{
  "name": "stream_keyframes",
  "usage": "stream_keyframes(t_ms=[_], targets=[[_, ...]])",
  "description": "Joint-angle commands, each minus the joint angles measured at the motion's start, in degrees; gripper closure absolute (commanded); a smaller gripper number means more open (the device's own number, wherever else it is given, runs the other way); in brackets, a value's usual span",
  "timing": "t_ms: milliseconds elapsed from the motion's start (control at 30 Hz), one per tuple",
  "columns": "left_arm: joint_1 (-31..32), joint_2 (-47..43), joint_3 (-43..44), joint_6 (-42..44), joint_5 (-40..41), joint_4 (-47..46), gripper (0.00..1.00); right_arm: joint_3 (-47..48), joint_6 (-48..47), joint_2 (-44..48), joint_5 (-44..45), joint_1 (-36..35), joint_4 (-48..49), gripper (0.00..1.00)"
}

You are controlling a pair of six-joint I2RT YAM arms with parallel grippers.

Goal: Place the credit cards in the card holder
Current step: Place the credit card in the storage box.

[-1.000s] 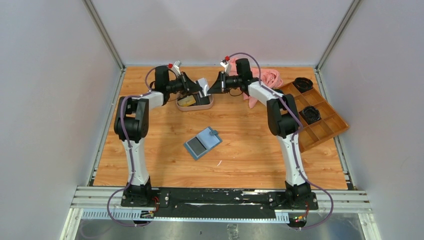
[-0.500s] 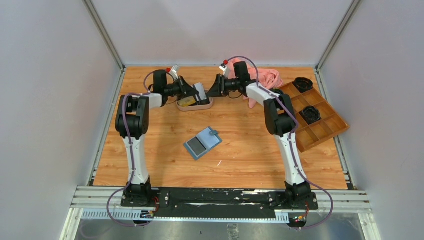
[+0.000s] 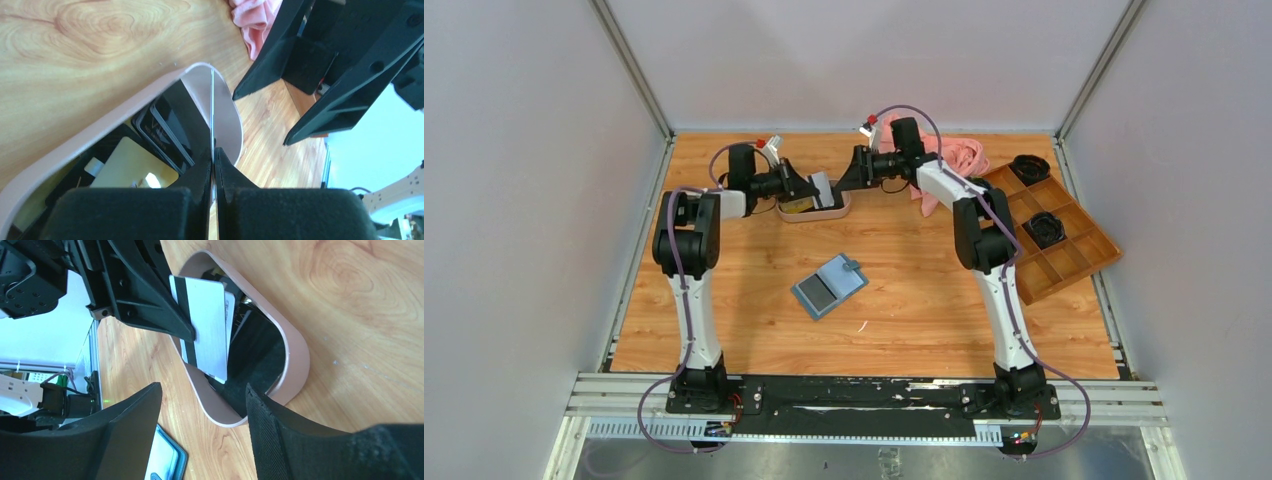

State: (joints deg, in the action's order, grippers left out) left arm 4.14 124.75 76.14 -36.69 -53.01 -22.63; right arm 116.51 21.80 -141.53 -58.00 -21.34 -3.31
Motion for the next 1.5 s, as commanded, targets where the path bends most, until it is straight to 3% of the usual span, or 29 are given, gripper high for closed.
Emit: stream_keyframes(t_ms=[0, 300, 467, 667, 1467], targets=[[-1.06, -5.03, -1.64, 8.16, -5.31, -0.31, 1.0, 3.32, -5.48, 3.15, -4.28, 0.16, -1.58, 0.33], [-1.33, -9.37, -3.41, 18.36, -14.08, -0.3, 1.0, 4.51, -1.62, 4.07, -10.47, 0.26, 6.74, 0.33], [-1.26, -10.71, -3.98, 21.59, -16.9, -0.22, 1.0, 1.81, 8.88, 5.41, -13.72, 0.46, 20.33, 0.34], [-1.1, -11.23, -3.74, 21.82, -19.36, -0.22, 1.0, 1.68, 15.88, 4.81, -14.63, 0.36, 27.34, 0.39], [-1.13, -10.84, -2.16, 20.26, -22.39, -0.09, 1.0, 0.99, 12.78, 2.64, -17.23, -0.67, 23.7, 0.56]])
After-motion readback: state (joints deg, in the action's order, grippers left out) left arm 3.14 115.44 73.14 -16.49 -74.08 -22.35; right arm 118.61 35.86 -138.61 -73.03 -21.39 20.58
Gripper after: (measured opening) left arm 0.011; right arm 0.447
